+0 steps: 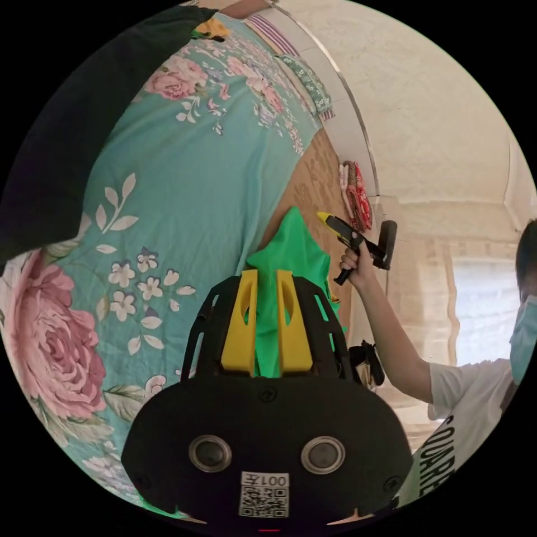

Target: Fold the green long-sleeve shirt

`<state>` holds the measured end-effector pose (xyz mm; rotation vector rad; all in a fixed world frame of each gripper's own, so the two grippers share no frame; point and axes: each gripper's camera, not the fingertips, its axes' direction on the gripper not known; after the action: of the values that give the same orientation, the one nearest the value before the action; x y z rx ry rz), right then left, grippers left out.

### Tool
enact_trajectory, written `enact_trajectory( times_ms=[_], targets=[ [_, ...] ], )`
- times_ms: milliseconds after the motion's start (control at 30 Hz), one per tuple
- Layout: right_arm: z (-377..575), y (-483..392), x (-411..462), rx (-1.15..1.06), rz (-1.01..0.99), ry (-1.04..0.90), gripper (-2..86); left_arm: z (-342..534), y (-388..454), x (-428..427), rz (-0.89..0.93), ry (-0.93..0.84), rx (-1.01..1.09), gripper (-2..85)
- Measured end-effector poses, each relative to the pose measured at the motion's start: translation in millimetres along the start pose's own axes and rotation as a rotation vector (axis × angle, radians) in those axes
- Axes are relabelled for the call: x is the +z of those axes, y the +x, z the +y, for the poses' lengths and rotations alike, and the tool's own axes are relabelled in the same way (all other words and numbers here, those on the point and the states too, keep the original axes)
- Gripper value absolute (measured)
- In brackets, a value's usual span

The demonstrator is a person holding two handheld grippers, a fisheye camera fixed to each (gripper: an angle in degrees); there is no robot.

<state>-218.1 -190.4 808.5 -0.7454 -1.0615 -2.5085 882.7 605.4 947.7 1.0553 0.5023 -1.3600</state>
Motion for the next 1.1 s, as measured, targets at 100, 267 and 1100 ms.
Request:
enact_trajectory(
  times_ms=[100,267,1100],
  targets=[
    [61,-21,-19,-0.061,0.014,-0.032,3.1,6,0,-22,-0.032,-0.006,0.067,5.9],
    [189,-55,-28,0.033,-0.088,-0.049,5.4,26,3,-47,-0.133,-0.149,0.157,7.4],
    [618,-23,29,0.778,-0.038,0.025,5.9,109,-18,-94,-0.44,-0.554,0.243,3.9]
  ],
)
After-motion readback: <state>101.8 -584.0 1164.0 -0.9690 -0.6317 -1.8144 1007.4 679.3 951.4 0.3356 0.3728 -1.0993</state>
